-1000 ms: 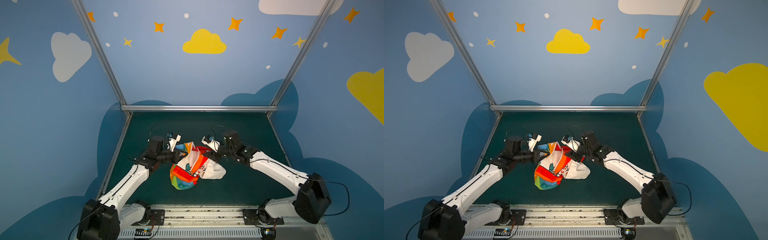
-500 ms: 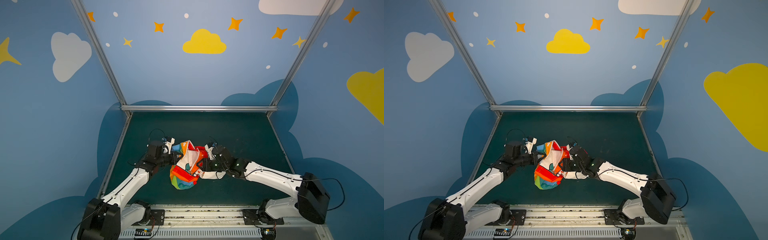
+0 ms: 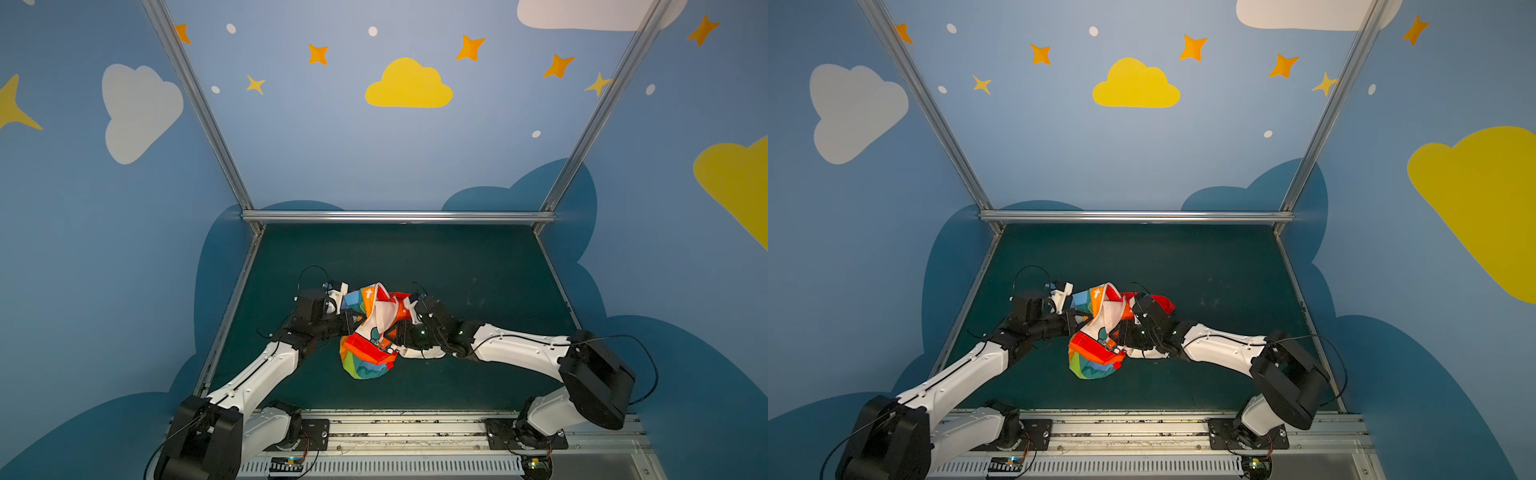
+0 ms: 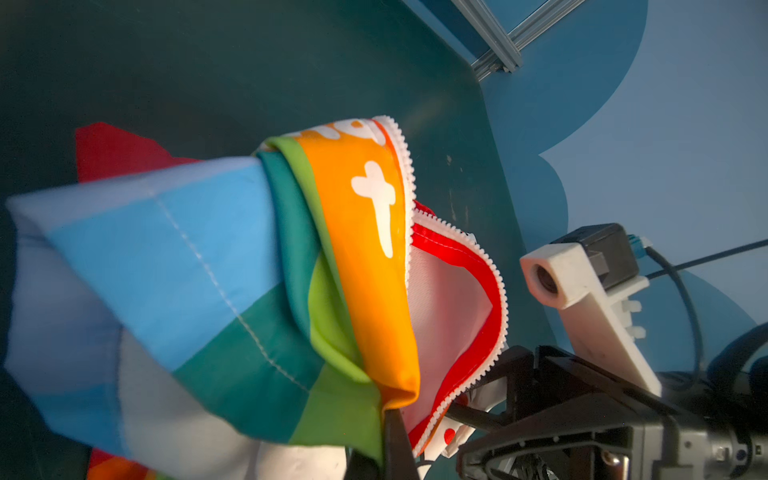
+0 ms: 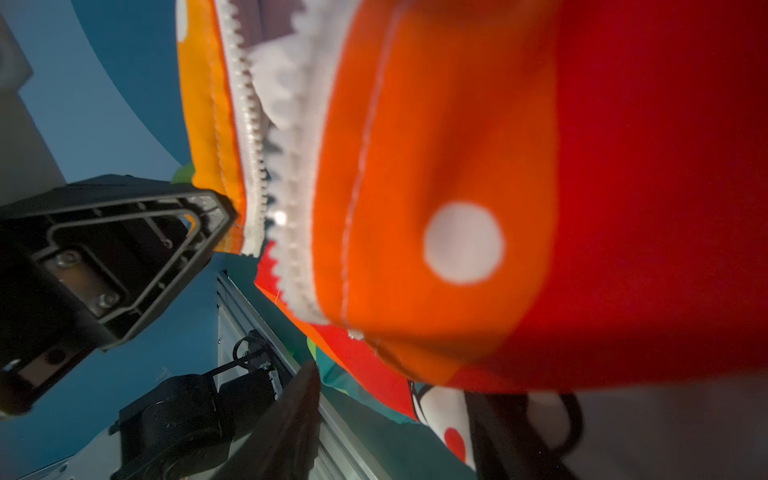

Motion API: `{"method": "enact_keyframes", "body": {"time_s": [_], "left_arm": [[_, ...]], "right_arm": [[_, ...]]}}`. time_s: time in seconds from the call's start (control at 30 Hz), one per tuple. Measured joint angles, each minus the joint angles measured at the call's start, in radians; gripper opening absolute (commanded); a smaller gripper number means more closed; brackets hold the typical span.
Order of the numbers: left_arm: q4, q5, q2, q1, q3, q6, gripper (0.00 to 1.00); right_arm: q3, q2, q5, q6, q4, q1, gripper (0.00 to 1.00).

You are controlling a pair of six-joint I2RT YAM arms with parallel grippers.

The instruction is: Zip up the jacket

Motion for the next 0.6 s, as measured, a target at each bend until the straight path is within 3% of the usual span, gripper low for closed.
{"method": "enact_keyframes", "body": {"time_s": [0.17,0.4,0.6], "left_arm": [[0.0,0.001,0.0,0.0,0.0,-0.003,0.03],[0.007,0.007,0.001,0.0,0.0,-0.013,0.03],[0.013,0.016,0.001,0.0,0.0,-0.026,0.03]], "right_arm": [[-0.029,0.029,-0.021,0.023,0.086,-0.001,0.58],[-0.033,0.112,-0.077,0.022,0.195,-0.004,0.43],[-0.033,0.114,-0.087,0.014,0.226,0.0,0.42]]}}
